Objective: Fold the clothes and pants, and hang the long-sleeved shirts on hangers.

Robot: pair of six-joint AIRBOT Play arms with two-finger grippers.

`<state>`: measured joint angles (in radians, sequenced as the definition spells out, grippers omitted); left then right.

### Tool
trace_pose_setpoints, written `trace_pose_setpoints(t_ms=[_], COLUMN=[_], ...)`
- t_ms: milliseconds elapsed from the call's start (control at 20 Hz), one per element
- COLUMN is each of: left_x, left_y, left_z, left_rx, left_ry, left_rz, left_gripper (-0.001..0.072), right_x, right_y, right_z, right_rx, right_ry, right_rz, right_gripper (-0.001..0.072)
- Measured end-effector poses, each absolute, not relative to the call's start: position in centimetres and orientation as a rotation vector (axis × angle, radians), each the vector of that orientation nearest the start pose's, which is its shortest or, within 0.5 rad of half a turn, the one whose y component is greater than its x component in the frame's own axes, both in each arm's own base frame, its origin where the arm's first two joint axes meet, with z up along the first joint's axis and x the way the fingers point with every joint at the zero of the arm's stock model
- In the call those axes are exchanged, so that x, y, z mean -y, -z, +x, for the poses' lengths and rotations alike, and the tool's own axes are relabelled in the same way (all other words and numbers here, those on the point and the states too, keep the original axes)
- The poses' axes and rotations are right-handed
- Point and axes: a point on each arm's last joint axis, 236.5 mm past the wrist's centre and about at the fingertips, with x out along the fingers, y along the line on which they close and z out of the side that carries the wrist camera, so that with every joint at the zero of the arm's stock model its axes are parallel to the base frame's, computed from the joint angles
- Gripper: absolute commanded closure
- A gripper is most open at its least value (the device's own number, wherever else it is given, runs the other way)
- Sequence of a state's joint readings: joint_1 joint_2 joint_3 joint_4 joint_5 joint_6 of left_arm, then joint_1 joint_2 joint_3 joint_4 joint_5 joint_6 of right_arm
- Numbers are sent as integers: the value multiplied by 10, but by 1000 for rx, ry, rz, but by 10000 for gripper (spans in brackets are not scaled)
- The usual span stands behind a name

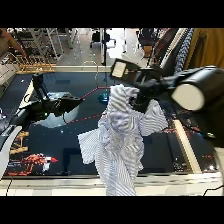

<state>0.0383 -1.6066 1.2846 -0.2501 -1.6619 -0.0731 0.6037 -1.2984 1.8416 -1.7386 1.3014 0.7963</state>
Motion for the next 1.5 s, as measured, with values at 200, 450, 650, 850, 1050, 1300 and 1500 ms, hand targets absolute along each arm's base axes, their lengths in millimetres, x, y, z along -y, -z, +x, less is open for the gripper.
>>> trace_pose_setpoints(t_ms=[200, 450, 650, 850, 1050, 1300, 1500], left_x=[214, 212, 193, 155, 119, 138, 204], left_y=[-215, -214, -220, -239, -204, -118, -60], left_z=[392, 411, 439, 471, 490, 465, 432], left_rx=[-88, -102, -120, -197, -527, -921, -1123], left_ry=[1565, 1482, 1372, 1219, 948, 831, 933], left_rz=[-502, -525, -535, -521, -546, -646, -684], left_gripper=[683, -5, -4, 137, 131, 66, 34], right_x=[-257, -274, -266, -244, -200, -173, -170], right_y=[-231, -210, -192, -182, -188, -222, -256], right_z=[412, 405, 389, 387, 406, 401, 380], right_rx=[-474, -504, -608, -731, -840, -805, -732], right_ry=[-777, -873, -924, -846, -590, -463, -477], right_rz=[-1066, -1050, -1066, -1021, -857, -753, -681], right_gripper=[517, 691, 693, 694, 694, 694, 693])
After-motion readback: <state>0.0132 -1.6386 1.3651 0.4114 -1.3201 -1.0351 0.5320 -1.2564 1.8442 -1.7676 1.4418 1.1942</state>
